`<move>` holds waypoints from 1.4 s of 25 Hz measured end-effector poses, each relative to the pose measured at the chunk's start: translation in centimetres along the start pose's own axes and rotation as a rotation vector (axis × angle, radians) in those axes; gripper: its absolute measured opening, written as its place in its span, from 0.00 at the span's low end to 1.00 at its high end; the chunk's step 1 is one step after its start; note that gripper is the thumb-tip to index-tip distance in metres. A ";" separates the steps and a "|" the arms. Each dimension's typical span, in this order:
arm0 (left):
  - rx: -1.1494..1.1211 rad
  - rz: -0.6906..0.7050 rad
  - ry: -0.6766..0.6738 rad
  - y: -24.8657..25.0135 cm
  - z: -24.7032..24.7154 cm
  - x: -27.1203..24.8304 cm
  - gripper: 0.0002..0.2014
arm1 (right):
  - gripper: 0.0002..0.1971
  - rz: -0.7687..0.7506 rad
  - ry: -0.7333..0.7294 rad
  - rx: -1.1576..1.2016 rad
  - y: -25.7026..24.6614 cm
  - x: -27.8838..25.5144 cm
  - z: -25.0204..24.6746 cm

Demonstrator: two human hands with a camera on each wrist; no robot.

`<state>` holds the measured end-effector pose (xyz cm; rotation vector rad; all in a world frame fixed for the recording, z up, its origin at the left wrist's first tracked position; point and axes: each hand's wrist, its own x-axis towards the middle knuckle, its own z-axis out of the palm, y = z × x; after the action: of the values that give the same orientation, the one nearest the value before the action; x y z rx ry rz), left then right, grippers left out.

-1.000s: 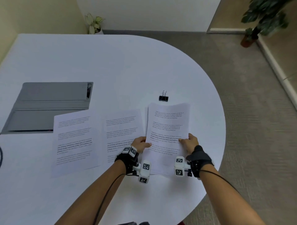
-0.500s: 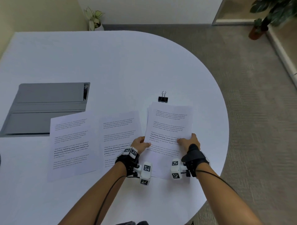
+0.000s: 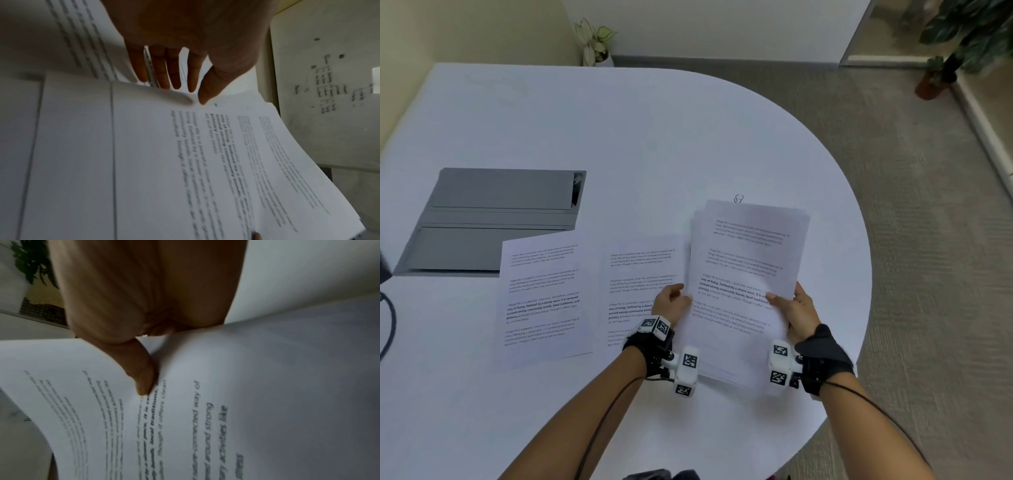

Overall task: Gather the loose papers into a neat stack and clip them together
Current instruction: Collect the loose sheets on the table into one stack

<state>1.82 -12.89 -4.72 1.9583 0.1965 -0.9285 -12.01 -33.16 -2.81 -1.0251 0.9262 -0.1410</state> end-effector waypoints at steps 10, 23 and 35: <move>-0.174 -0.154 0.209 -3.7 -11.8 0.1 0.27 | 0.24 0.122 -0.128 -0.091 1.8 1.5 10.0; -0.113 -0.201 0.065 -4.4 -14.2 1.2 0.33 | 0.25 0.076 0.108 -1.099 5.9 2.5 18.3; -0.222 -0.226 0.008 -5.4 -15.6 1.1 0.32 | 0.21 0.214 0.008 -0.547 6.1 3.1 17.8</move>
<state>8.23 2.36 -4.70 1.7581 0.5126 -0.9979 0.86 -19.46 -6.06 -1.4158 1.1044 0.3045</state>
